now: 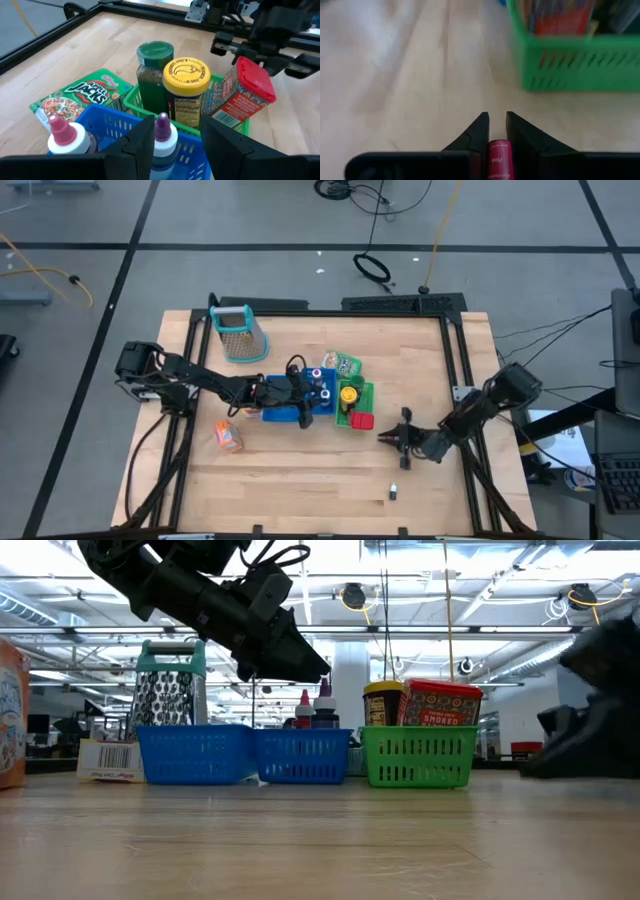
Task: Pick & Place Kitchen Items
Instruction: Put the small pink food coloring bottle into the right blue bin
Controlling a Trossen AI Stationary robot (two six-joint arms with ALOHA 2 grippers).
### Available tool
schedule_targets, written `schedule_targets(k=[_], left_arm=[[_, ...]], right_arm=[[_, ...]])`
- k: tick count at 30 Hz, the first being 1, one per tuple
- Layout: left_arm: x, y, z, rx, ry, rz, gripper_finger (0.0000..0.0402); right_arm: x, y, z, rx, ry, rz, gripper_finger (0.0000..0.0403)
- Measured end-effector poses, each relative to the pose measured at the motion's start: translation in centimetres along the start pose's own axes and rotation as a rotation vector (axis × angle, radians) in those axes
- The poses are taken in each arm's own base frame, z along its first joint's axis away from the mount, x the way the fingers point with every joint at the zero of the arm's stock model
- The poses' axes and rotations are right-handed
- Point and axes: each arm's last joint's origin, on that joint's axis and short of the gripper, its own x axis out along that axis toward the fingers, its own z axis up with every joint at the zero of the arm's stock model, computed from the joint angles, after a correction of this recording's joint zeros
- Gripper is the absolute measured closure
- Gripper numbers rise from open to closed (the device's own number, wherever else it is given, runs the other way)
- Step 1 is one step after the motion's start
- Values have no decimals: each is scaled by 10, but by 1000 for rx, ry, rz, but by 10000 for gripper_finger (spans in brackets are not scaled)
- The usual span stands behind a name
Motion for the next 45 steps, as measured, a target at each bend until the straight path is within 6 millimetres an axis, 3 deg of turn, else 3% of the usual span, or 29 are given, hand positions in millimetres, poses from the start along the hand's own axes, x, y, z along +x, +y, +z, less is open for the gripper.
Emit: schedule_targets(k=[19,26,32,39,45], left_arm=[[0,-2,6,-18,-61,-19,243],[-2,-8,15,-28,-150,-100,243],[-6,-18,19,-5,-199,-193,243],[-10,-31,16,17,-178,-300,243],[-16,-47,11,62,-168,-381,243]], right_arm=[[-21,0,88,73,-327,62,358],[0,-8,134,36,-294,6,358],[15,-32,167,1,-302,-60,358],[24,-68,182,44,-318,-87,358],[46,-84,191,70,-288,-79,358]])
